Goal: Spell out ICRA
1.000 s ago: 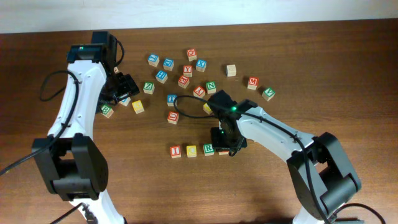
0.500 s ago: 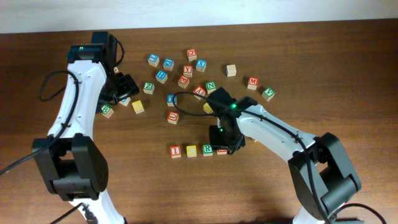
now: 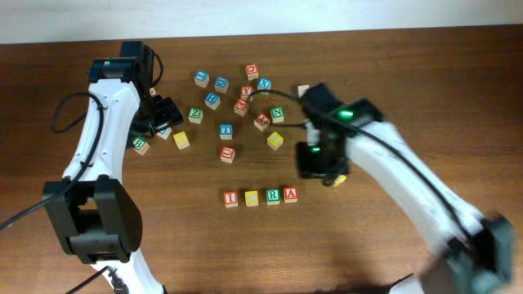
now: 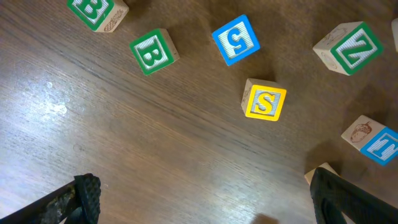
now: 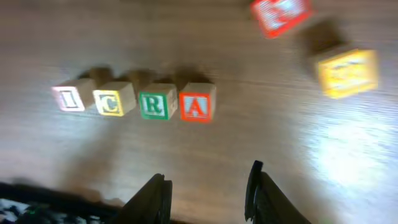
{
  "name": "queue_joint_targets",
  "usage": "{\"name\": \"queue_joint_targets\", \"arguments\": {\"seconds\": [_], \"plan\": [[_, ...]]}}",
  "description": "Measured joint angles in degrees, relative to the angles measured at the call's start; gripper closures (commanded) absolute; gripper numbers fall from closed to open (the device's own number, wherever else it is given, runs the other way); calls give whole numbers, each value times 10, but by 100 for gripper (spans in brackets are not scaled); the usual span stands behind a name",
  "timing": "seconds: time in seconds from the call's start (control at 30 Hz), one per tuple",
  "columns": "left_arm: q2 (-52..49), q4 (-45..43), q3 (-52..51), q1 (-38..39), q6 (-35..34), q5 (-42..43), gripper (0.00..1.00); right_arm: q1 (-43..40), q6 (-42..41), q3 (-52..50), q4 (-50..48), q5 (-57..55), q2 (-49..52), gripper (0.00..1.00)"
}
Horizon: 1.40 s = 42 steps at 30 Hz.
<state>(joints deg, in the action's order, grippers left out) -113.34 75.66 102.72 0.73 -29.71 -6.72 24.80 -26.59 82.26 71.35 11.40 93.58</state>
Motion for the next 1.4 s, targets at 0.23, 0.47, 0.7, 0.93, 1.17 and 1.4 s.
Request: {"name": "queue_joint_targets", "arguments": {"seconds": [0.23,0.47,0.7,0.93,1.17,1.4], "plan": [[0,0,0,0,0,0,1,-40,7,12,101,-134,-262,22],[0,20,0,1,59,118,1,-40,9,8,100,-146,-222,19],[2,102,-22,108,230,231,1,-40,9,-59,49,-144,-113,25],[180,140,-28,130,190,164,1,-40,9,-61,5,-144,-36,2],[267,3,-230,161,127,112,21,-51,51,-62,-17,-115,-35,45],[257,-146,-409,161,97,68,91,-97,92,-86,-33,-68,-2,90]]}}
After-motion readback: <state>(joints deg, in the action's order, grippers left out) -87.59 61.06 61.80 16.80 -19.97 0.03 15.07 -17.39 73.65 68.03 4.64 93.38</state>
